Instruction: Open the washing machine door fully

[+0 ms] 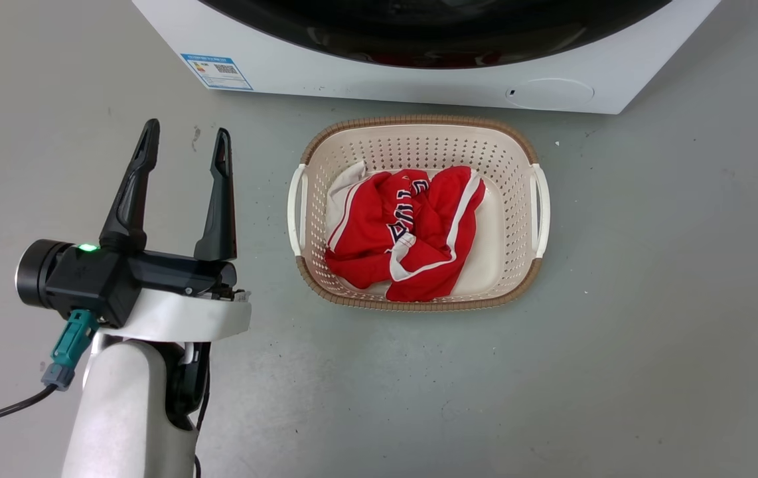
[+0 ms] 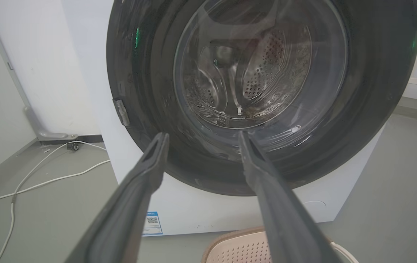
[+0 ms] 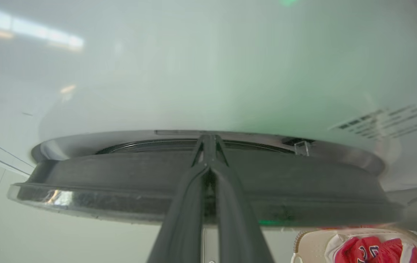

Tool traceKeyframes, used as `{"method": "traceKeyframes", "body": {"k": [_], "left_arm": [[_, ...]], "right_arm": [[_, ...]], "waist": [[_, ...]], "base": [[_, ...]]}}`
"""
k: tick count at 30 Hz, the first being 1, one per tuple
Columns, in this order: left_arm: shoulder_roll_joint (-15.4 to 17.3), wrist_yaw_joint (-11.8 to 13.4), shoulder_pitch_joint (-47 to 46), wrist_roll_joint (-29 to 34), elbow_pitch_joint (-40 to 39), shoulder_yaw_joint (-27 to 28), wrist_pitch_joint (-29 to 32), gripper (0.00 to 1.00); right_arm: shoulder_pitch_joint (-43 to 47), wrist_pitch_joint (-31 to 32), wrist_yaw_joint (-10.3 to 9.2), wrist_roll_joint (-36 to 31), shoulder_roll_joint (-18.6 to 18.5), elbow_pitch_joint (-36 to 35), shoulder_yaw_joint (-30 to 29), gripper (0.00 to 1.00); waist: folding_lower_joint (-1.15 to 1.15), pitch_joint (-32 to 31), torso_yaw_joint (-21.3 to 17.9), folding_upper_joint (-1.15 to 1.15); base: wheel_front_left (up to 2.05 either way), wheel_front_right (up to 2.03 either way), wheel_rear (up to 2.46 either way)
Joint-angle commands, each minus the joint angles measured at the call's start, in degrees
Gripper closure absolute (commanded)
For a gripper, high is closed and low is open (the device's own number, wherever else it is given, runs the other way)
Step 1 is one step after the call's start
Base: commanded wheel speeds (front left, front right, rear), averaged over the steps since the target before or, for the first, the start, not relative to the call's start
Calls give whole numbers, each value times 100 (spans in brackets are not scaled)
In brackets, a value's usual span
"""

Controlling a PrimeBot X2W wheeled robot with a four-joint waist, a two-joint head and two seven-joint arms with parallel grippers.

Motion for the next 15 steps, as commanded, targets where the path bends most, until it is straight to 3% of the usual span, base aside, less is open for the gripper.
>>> {"method": "traceKeyframes", "body": {"k": [1,9,15], "left_arm": [[5,-11,-99,8,5,0,-13,0],[-24,-11,-83,5,70,-1,-13,0],[-29,-5,15,30,143,12,-13,0]], "right_arm": [[16,139,0,6,216,-21,81,100],[230,882,-2,157,156,-300,153,100],[672,1438,-2,333,-16,-923,164,100]], "waist": [[0,6,6,0],[0,-59,-32,0],[0,-271,-107,0]], "base": [[0,0,0],[0,0,0],[0,0,0]]}}
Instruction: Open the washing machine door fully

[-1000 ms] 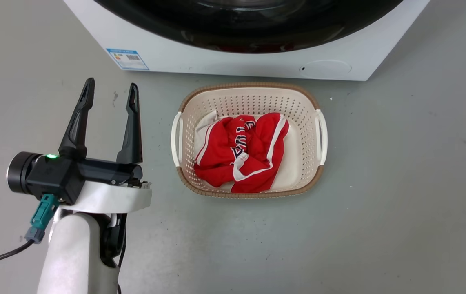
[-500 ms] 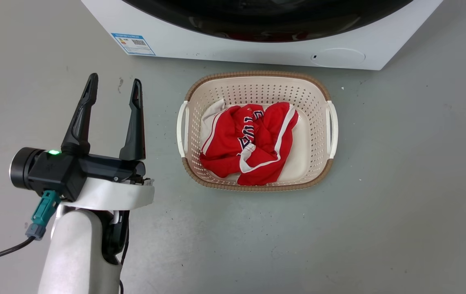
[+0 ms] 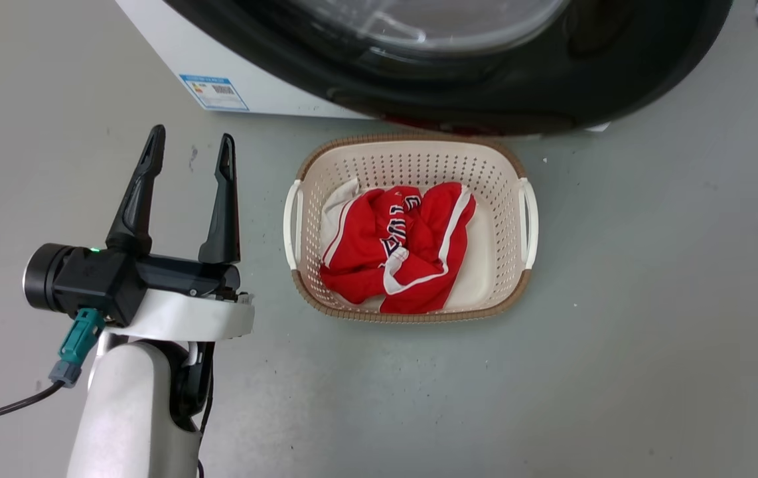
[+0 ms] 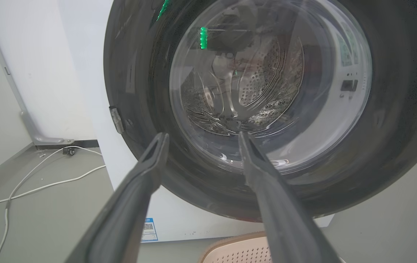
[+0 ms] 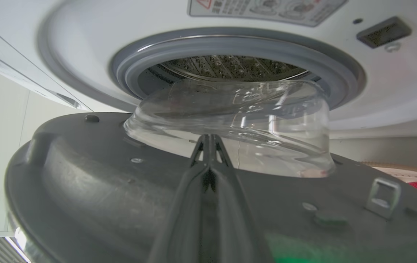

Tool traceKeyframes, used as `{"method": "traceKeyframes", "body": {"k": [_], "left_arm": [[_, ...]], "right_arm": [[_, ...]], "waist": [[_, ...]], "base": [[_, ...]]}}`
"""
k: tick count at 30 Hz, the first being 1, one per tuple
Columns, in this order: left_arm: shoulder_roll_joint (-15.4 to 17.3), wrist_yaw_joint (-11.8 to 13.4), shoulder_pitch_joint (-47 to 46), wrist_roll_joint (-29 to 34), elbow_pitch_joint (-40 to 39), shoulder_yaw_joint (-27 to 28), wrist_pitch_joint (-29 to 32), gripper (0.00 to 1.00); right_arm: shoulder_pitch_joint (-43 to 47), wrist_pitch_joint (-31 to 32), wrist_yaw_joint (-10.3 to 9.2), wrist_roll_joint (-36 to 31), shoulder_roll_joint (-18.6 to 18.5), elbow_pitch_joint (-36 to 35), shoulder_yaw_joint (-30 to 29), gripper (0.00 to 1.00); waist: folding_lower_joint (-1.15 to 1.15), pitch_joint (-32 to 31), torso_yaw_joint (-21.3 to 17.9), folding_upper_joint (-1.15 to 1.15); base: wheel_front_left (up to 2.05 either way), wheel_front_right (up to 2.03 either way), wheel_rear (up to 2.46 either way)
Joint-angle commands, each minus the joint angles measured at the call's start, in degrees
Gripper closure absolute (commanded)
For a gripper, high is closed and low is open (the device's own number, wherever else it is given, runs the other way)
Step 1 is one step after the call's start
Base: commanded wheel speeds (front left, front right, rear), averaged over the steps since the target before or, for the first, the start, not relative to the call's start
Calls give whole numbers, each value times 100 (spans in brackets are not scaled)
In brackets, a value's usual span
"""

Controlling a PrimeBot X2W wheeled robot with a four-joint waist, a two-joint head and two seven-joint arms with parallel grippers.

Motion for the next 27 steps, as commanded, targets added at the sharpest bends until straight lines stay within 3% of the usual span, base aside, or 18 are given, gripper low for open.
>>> {"method": "traceKeyframes", "body": {"k": [1,13,27], "left_arm": [[2,2,54,34,23,11,-13,0],[10,2,456,60,220,-10,-13,0],[2,2,745,19,325,-124,-13,0]], "right_arm": [[242,116,-4,36,58,-123,72,100],[1423,634,-2,341,-128,-1615,408,100],[2206,506,-2,668,-78,-3161,1038,100]], "waist": [[0,-97,-30,0],[0,-811,-166,0],[0,-1272,-124,0]], "base": [[0,0,0],[0,0,0],[0,0,0]]}}
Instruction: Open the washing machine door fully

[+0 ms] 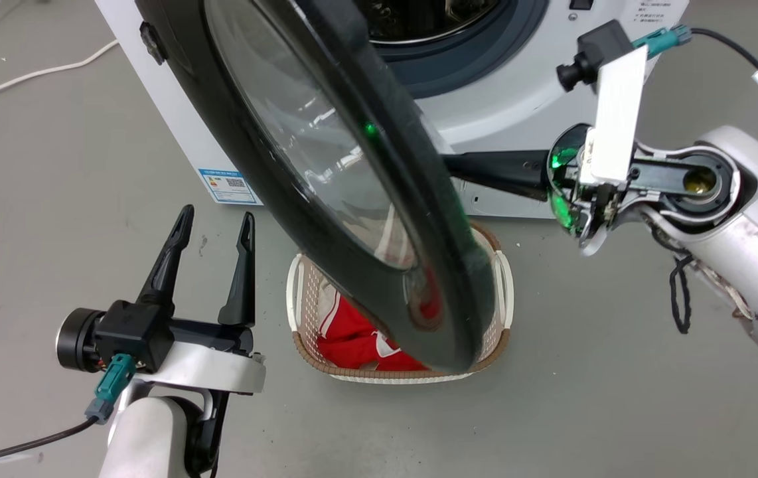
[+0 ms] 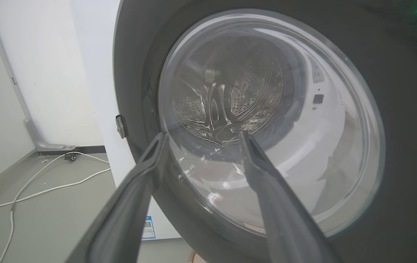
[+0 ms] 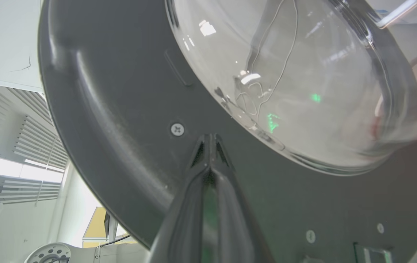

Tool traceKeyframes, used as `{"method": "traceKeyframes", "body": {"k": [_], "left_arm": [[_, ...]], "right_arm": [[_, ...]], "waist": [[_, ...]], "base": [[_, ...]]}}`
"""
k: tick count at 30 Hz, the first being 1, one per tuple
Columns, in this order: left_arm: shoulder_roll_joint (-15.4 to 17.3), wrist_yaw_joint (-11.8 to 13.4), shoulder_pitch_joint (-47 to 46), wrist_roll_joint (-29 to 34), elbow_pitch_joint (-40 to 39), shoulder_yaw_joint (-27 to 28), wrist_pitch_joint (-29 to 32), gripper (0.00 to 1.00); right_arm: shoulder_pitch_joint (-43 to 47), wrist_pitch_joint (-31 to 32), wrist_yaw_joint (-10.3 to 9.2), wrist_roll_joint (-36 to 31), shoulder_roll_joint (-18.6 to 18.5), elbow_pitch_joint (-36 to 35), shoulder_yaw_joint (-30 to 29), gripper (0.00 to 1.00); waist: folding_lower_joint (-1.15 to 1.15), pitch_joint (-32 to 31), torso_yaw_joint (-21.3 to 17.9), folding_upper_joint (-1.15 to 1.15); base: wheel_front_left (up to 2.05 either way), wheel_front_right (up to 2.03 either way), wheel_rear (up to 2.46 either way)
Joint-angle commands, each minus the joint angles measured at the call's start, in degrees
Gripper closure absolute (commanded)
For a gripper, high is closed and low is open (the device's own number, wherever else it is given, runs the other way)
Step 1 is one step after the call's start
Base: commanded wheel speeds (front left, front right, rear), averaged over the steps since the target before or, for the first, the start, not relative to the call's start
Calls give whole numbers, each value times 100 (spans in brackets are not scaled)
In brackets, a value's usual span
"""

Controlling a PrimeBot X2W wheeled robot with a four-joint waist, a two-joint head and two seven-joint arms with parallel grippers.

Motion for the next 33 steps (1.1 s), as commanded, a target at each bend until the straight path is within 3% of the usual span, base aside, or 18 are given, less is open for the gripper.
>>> {"method": "traceKeyframes", "body": {"k": [1,22,25,33], "left_arm": [[13,2,29,-13,-1,-12,-13,0],[-23,2,240,17,58,49,-13,0],[-28,2,298,25,65,91,-13,0],[-37,2,501,46,98,226,-13,0]], "right_arm": [[95,-19,0,34,33,-105,64,100],[650,-804,0,55,-161,-1625,441,100],[826,-1233,1,-85,-200,-1774,247,100],[1884,-3161,0,-796,-359,-2078,-551,100]], "waist": [[1,-12,5,0],[1,-278,-205,0],[1,-347,-254,0],[1,-539,-433,0]], "base": [[0,0,0],[0,0,0],[0,0,0],[0,0,0]]}}
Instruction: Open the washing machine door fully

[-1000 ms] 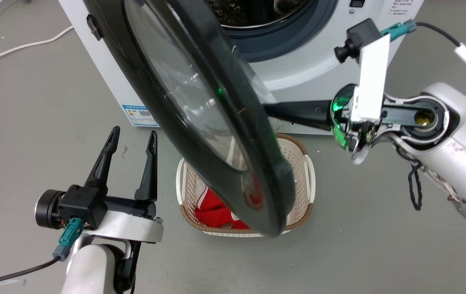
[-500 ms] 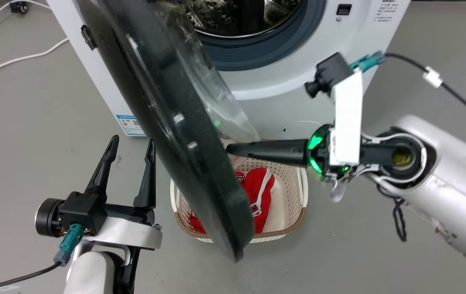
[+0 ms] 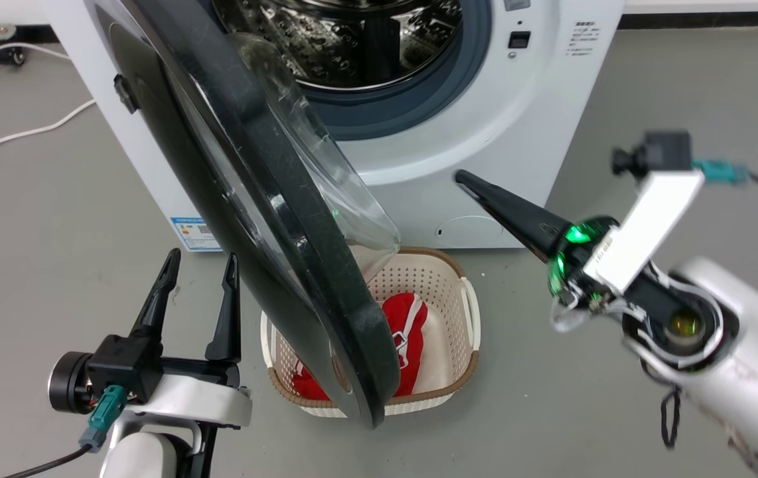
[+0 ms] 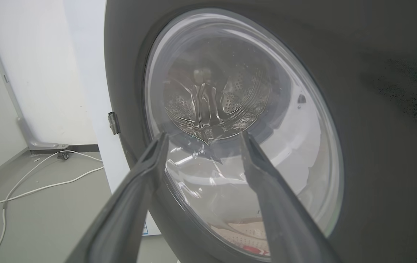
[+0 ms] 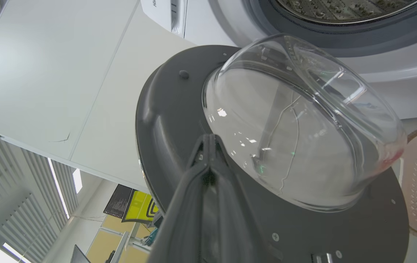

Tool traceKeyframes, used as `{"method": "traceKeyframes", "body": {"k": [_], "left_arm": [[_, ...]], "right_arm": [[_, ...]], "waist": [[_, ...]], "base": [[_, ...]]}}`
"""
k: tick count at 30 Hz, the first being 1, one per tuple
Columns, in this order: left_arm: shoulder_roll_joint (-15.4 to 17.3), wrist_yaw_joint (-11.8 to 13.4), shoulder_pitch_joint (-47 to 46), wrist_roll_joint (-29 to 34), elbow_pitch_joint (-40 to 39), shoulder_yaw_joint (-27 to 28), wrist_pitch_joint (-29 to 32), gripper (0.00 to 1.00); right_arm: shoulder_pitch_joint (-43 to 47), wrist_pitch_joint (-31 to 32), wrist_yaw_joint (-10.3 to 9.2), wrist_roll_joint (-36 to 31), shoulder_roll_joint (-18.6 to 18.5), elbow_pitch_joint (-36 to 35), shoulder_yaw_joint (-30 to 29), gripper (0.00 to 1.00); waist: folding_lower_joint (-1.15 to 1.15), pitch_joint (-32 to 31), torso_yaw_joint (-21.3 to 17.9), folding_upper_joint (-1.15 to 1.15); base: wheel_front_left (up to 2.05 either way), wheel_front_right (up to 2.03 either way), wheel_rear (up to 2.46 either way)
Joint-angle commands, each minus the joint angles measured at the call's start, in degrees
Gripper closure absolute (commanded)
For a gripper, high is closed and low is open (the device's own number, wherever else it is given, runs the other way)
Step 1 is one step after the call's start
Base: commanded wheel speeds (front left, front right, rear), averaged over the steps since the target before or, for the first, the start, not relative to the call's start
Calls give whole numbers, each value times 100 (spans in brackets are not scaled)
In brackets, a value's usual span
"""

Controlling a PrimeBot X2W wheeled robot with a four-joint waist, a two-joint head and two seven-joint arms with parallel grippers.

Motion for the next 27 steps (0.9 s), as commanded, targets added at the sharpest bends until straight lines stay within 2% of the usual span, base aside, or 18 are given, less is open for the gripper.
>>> {"method": "traceKeyframes", "body": {"k": [1,5,7,8,13,16,20,21,24,27], "left_arm": [[-18,2,38,34,10,8,-13,0],[-28,2,123,43,38,95,-13,0],[-32,2,136,47,56,131,-13,0],[-34,2,151,50,61,143,-13,0],[-50,2,234,49,84,171,-13,0],[-59,2,261,60,74,196,-13,0],[-62,2,329,85,49,208,-13,0],[-65,2,337,96,30,207,-13,0],[-62,2,336,95,28,200,-13,0],[-62,2,330,91,39,186,-13,0]], "right_arm": [[140,-94,0,-15,5,-43,-31,100],[791,-863,0,-246,-133,-54,-233,100],[1085,-1281,0,-379,-132,-13,-290,31],[1213,-1488,0,-452,-142,23,-332,0],[1762,-1930,0,-1245,-30,557,-736,0],[2072,-1931,0,-2303,381,1101,-1746,0],[2478,-1934,0,-4380,1069,1362,-3234,0],[2748,-1936,0,-6396,1541,1094,-4215,0],[3055,-1935,-1,-8296,2061,497,-4899,0],[3391,-1936,-2,-9694,2405,-53,-5117,0]], "waist": [[1,-34,-35,0],[1,-109,-102,0],[1,-161,-124,0],[1,-177,-128,0],[1,-276,-135,0],[1,-326,-147,0],[1,-364,-154,0],[1,-362,-165,0],[1,-367,-161,0],[1,-386,-146,0]], "base": [[0,0,0],[0,0,0],[0,0,0],[0,0,0],[0,0,0],[0,0,0],[0,0,0],[0,0,0],[0,0,0],[0,0,0]]}}
